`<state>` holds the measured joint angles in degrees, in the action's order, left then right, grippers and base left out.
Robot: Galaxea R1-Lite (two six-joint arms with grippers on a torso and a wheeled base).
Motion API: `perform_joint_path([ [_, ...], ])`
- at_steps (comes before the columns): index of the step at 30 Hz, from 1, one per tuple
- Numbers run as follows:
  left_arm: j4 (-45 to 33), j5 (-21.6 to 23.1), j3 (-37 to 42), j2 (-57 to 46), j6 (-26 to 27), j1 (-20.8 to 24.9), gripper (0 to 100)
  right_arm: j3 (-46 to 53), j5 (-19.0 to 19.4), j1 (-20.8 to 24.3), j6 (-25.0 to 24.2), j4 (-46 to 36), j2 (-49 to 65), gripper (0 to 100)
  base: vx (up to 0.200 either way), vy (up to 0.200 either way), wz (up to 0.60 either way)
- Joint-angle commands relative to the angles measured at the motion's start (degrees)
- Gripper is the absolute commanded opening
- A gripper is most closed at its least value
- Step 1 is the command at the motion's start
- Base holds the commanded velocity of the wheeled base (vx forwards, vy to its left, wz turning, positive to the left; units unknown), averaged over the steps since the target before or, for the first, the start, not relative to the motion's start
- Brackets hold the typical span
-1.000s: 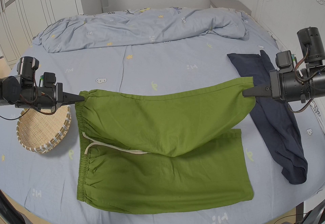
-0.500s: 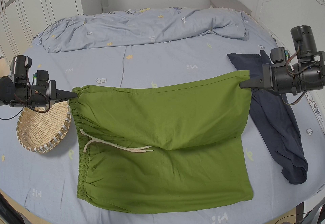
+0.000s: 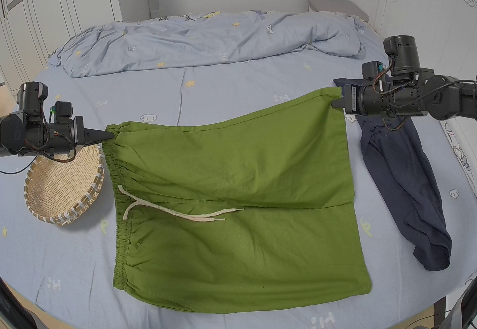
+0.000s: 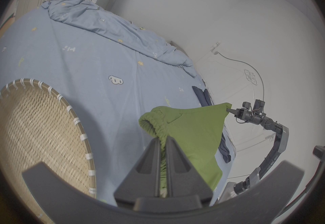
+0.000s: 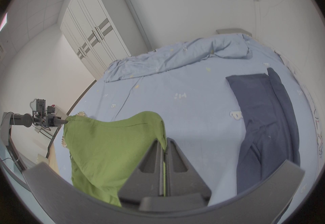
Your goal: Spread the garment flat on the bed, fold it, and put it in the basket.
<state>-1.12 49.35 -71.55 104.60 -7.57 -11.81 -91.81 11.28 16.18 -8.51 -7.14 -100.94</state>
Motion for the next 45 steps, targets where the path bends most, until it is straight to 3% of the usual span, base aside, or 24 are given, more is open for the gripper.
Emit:
perform_joint_path([
  [1, 2.79, -0.22, -0.26, 3.07, 0.01, -0.05, 0, -3.64, -0.38, -0.09, 0.69, 3.36, -5.59, 0, 0.0, 0.0, 0.0],
  [9, 4.11, -0.39, -3.16, 6.32, 0.1, -0.14, 0, -11.73, -0.91, -0.53, 1.48, 3.45, -10.86, 0, 0.0, 0.0, 0.0],
  [14, 4.11, -0.66, -7.64, 10.45, 0.19, -0.14, 0, -15.42, -5.12, -0.44, 1.74, 3.8, -14.81, 0, 0.0, 0.0, 0.0],
  [22, 4.02, -2.06, -12.92, 15.11, 0.19, -0.14, 0, -18.14, -5.56, -0.8, 1.57, 4.77, -17.98, 0, 0.0, 0.0, 0.0],
  [28, 4.02, -4.35, -15.29, 18.01, 0.1, 0.74, 0, -18.58, -8.73, -1.67, 1.65, 7.67, -20.18, 0, 0.0, 0.0, 0.0],
  [40, 4.02, -5.05, -16.87, 19.95, -0.08, 1.18, 0, -19.64, -8.73, -1.67, 1.3, 8.37, -22.9, 0, 0.0, 0.0, 0.0],
  [41, 4.02, -5.05, -17.05, 20.12, -0.16, 1.18, 100, -19.81, -8.73, -1.67, 1.3, 8.37, -23.25, 100, 0.0, 0.0, 0.0],
  [45, 4.02, -5.05, -17.14, 20.56, -0.34, 1.62, 100, -19.81, -8.73, -1.5, 1.3, 8.37, -23.52, 100, 0.0, 0.0, 0.0],
])
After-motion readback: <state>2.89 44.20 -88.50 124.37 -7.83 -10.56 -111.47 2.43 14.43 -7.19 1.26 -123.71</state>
